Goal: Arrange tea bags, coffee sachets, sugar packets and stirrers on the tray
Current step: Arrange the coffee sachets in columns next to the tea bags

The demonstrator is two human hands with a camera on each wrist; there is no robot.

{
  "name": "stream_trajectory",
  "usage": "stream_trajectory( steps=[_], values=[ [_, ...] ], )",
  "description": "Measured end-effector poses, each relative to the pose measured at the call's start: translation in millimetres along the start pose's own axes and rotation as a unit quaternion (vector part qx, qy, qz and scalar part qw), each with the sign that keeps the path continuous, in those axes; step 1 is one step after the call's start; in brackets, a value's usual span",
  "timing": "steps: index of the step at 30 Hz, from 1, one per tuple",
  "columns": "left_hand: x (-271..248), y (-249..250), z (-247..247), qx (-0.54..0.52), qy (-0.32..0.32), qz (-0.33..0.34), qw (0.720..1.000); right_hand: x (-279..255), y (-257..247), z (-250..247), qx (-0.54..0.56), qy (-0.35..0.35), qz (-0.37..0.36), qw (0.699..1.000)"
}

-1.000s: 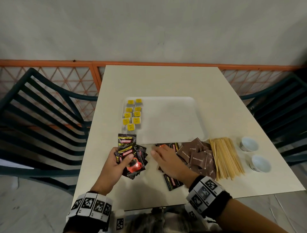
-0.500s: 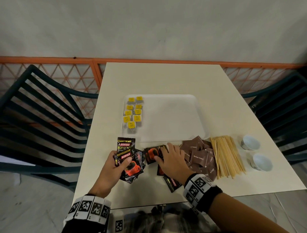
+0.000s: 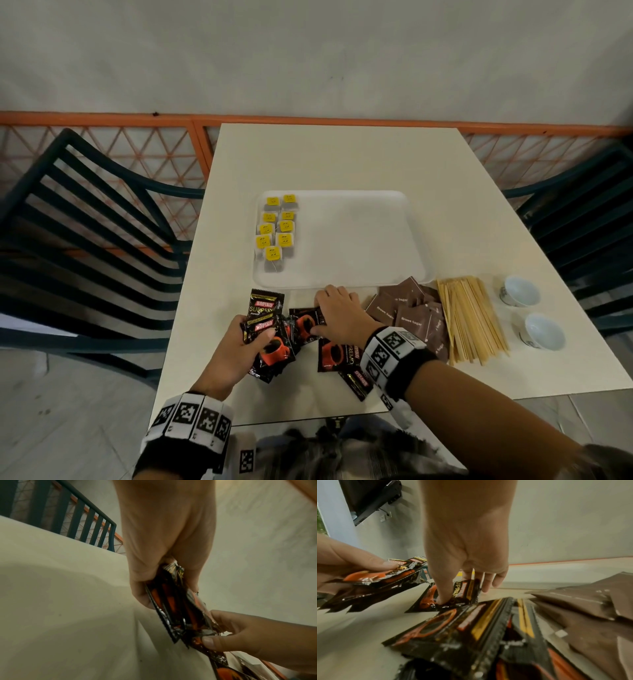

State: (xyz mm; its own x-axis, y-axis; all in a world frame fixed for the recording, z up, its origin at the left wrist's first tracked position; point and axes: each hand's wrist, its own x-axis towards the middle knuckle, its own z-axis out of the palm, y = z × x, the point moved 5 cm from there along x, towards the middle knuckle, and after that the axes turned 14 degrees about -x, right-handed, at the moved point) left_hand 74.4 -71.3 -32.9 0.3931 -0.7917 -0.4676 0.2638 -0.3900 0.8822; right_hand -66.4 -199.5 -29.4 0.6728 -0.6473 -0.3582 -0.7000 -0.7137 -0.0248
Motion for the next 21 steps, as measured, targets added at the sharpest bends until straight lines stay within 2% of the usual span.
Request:
stream_trajectory(
  steps=[3,6,10,13,15,17,19,21],
  values=[
    [1,3,-1,-0.006,0.009,0.004,1.0,-1,-1,-4,0.103,-0.005,-0.001,0.995],
    [1,6,-4,-0.026,0.021,0.006,0.999,-3,6,-15,0.208,0.024,0.011,0.978],
    [1,10,-7,-0.044,0.037,0.004,0.998,-3,20,-37,0.278,0.064,0.04,0.958],
    [3,13,-3,-0.044,0.026,-0.005,0.999,-10,15,-57,0.363,0.022,-0.007,0.931],
    [3,19,3,-0.052,0.0,-0.013,0.999,-17,1,-66,0.376,-0.03,-0.066,0.924],
    [1,28,13,-0.053,-0.047,-0.012,0.997,-19,-12,-67,0.345,-0.063,-0.113,0.93],
    [-2,38,21,-0.075,-0.078,-0.004,0.994,-18,-18,-65,0.319,-0.065,-0.107,0.939],
    [-2,39,23,-0.143,-0.072,-0.031,0.987,-15,-16,-65,0.319,-0.056,-0.081,0.943]
  ],
)
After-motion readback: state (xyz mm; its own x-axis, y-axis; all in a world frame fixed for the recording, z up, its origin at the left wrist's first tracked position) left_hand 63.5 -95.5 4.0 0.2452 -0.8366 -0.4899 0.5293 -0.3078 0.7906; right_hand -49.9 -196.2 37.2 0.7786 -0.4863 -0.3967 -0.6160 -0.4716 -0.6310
